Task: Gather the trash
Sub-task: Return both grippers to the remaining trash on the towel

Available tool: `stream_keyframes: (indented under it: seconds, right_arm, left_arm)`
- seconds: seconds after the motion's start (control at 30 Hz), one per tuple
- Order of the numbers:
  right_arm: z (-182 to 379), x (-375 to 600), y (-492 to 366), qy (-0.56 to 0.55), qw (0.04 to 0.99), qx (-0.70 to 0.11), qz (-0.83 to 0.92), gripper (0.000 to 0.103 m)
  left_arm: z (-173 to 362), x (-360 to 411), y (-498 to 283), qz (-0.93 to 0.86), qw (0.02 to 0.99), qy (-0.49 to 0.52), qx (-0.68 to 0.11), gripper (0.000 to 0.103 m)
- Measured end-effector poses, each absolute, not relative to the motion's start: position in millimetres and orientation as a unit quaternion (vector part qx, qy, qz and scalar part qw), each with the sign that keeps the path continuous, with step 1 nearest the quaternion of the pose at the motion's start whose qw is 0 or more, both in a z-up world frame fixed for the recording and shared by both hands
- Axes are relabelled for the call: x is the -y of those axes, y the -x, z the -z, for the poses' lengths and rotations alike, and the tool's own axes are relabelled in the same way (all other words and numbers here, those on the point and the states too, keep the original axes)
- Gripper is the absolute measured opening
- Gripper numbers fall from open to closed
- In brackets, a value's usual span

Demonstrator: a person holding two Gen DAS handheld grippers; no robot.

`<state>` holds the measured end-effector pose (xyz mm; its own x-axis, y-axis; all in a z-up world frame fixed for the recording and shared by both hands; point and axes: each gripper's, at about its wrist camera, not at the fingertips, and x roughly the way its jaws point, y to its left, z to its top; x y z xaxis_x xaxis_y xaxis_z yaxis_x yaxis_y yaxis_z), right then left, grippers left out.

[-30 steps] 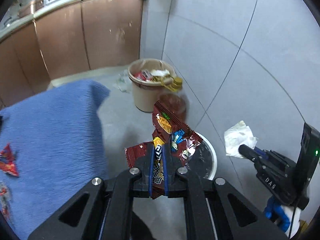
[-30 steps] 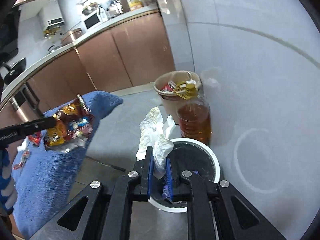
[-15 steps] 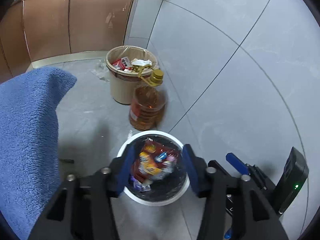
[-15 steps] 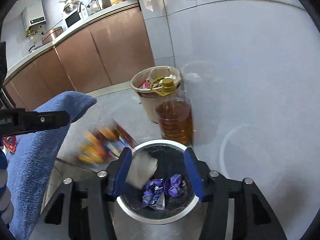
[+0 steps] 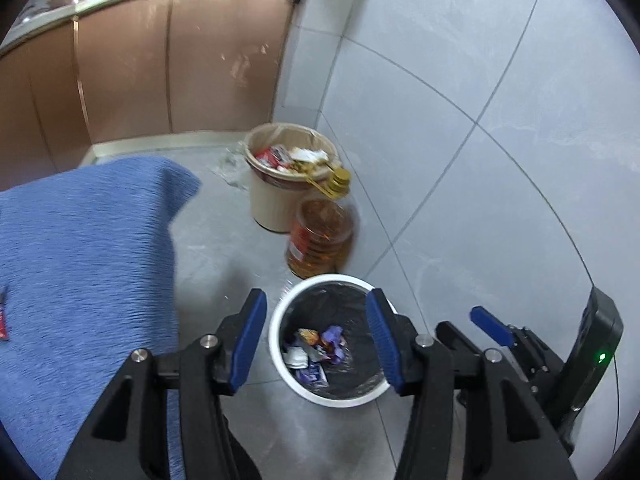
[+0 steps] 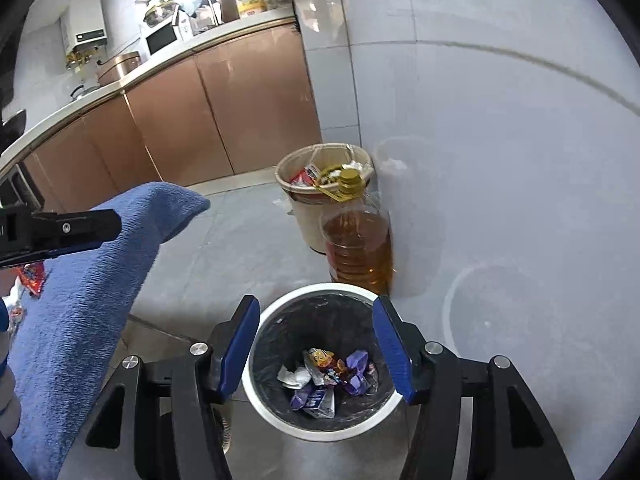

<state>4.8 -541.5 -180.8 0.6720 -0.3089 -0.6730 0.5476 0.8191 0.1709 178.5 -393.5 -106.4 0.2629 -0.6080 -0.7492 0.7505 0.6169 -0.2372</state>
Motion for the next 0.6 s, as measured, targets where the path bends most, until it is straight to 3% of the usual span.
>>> stream_keyframes:
  seconds: [0.27, 0.6]
  right_arm:
    - [154, 514, -5, -0.162, 0.911, -0.306, 0.223, 0.064]
    - [116, 470, -9, -0.128, 0.93, -0.284, 0.194, 0.064]
  left_arm:
    - [79, 336, -175, 0.391, 0.845, -0.054, -0.362, 0.05]
    - [55, 259, -166, 0.363, 0.866, -0.062, -0.339, 0.05]
